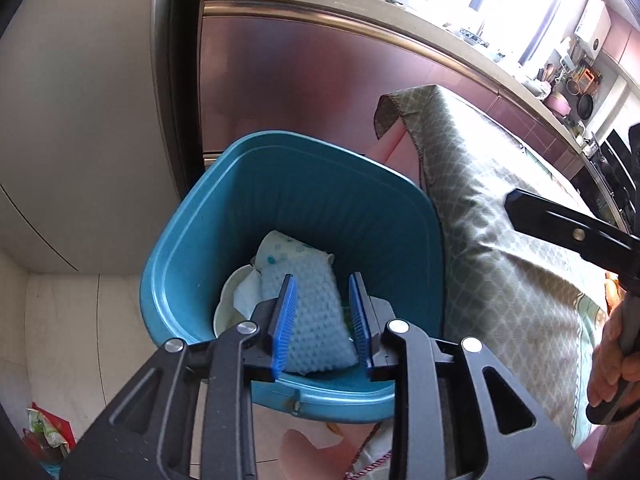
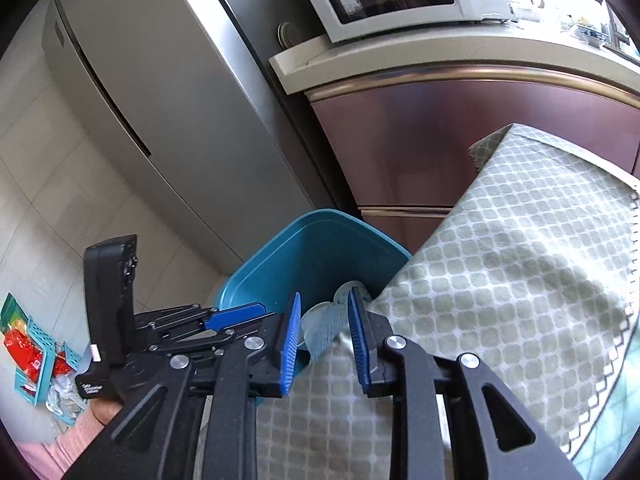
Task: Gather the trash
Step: 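Return both open grippers to the table over the peels and gold wrapper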
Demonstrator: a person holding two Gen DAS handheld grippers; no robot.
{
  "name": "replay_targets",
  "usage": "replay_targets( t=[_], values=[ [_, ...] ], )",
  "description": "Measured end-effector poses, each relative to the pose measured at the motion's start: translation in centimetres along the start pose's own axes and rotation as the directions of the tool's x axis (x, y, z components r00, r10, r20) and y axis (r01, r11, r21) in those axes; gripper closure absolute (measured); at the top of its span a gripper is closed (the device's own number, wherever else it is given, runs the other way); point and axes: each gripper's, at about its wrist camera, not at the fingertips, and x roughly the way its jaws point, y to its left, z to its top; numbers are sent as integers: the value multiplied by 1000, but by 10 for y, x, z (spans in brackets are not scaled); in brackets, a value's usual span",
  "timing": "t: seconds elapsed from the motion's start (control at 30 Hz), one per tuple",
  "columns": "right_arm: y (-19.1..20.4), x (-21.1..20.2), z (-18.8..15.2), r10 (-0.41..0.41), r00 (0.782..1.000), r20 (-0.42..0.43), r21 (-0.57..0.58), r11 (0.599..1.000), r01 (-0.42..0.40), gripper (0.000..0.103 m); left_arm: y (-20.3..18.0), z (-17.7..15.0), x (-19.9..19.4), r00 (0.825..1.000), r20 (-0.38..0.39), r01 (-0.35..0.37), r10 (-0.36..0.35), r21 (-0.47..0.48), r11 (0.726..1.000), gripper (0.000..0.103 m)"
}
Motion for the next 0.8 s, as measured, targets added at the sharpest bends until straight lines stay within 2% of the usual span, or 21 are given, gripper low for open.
replay_targets(
  t=[0.2,0.3,0.4,0.53,0.6,0.8],
  values=[
    [-13,-48,-24,5,998,66,9,1000,-5,75,-29,4,-28,995,78,58,-62,53,997,74],
    [-21,-82,-42,-8,993,115,23,1000,5,71,-53,3,-47,986,121,105,-118,111,988,69],
    [-33,-121,-62,-41,984,174,42,999,34,67,-83,1,-60,973,139,158,-184,179,971,68],
    [-60,-176,-95,-135,961,242,113,987,110,65,-134,-3,-66,956,114,232,-271,275,933,67],
    [-76,-202,-110,-195,944,265,162,974,156,64,-164,-8,-65,946,88,268,-312,331,905,65],
    [-126,-274,-160,-376,878,294,318,905,282,63,-247,-27,-50,912,-21,380,-410,425,822,64]
  ],
)
